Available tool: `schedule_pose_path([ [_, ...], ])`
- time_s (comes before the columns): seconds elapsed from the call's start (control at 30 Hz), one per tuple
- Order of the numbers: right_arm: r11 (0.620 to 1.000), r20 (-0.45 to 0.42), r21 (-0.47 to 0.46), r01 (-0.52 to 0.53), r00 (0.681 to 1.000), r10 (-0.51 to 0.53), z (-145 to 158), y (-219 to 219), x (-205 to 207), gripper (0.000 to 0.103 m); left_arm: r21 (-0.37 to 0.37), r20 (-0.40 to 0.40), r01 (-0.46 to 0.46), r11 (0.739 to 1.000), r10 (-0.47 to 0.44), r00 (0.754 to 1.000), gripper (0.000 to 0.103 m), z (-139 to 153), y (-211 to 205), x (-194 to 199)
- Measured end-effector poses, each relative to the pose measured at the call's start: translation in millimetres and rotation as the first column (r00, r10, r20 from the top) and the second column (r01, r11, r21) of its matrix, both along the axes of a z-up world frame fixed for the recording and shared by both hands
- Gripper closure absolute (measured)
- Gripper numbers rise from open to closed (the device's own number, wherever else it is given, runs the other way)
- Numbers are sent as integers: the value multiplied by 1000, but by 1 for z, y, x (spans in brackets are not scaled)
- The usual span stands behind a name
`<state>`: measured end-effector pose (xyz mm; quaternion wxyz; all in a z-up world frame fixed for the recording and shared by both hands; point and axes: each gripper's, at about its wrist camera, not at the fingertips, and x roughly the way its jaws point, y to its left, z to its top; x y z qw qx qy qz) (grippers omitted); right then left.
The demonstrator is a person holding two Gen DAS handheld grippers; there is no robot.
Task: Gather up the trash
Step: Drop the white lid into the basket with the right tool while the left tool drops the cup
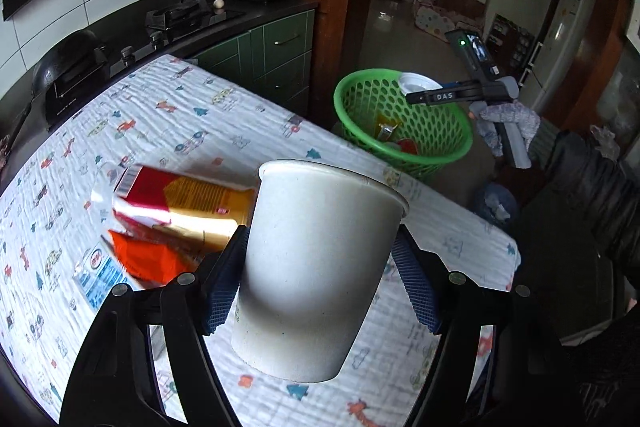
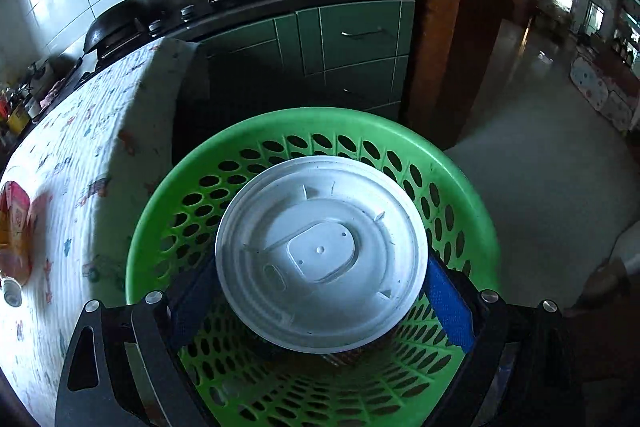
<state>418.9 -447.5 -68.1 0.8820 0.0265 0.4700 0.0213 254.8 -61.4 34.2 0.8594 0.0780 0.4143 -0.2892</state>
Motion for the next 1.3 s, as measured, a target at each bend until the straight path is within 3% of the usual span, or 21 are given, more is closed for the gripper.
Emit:
schedule_pose_path([
  [0.4, 1000, 103, 2, 19, 995, -19, 8, -29, -21, 11, -31, -17, 41, 999, -42, 999, 32, 9, -99, 74],
  [0.63, 999, 199, 39, -2, 980, -6, 30, -39, -62, 11, -16, -75, 58, 998, -59, 995, 32, -9, -165, 125],
  [0.83, 998, 220, 70, -7, 975, -9, 32, -50, -90, 11, 24, -128, 70, 997, -66, 990, 32, -35, -218, 161],
  [1.03, 995, 226, 94, -14, 974, -8, 30, -57, -105, 11, 89, -156, 51, 995, -37, 987, 31, -59, -246, 185],
  [1.3, 994, 207, 113, -10, 978, -14, 21, -58, -111, 11, 67, -162, 11, 998, 0, 987, 28, -65, -241, 188],
])
